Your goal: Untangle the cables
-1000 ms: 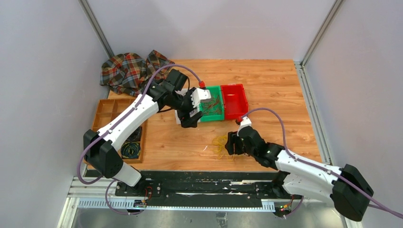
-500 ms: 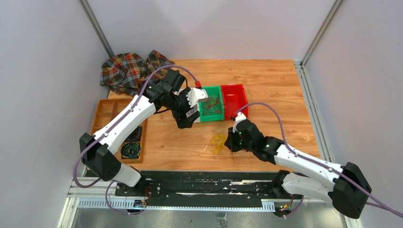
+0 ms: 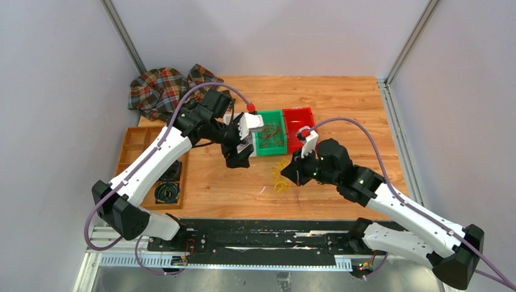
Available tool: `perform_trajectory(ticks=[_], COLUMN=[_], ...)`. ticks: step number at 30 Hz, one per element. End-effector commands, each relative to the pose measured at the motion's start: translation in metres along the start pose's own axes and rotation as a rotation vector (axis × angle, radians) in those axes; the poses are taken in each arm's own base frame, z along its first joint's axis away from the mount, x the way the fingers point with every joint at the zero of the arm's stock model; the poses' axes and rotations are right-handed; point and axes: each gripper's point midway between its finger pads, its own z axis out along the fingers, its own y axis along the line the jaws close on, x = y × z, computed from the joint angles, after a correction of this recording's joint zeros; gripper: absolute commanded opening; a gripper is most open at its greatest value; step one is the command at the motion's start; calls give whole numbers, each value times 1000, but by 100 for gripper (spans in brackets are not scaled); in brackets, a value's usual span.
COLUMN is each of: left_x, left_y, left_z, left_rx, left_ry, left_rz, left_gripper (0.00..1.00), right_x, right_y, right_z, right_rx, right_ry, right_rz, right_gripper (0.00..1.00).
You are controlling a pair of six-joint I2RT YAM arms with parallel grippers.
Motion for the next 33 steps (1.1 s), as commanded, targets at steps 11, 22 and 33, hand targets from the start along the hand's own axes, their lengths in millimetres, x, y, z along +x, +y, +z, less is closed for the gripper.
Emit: perform_trajectory(ticks=[11, 22, 33], left_x=[-3, -14, -8], left_y=[-44, -46, -42], left_z=[11, 9, 0], left_rx=[192, 199, 127], left_ry=[-53, -107, -97], left_rz=[18, -5, 53], left_gripper=[90, 63, 12], right_x=[-36, -51, -39], right_y=[45, 73, 68], right_z=[20, 29, 33], right_rx=[-206, -350, -336], right_ry=[-26, -39, -13], right_rz=[45, 90, 99], right_gripper=[1, 1, 0])
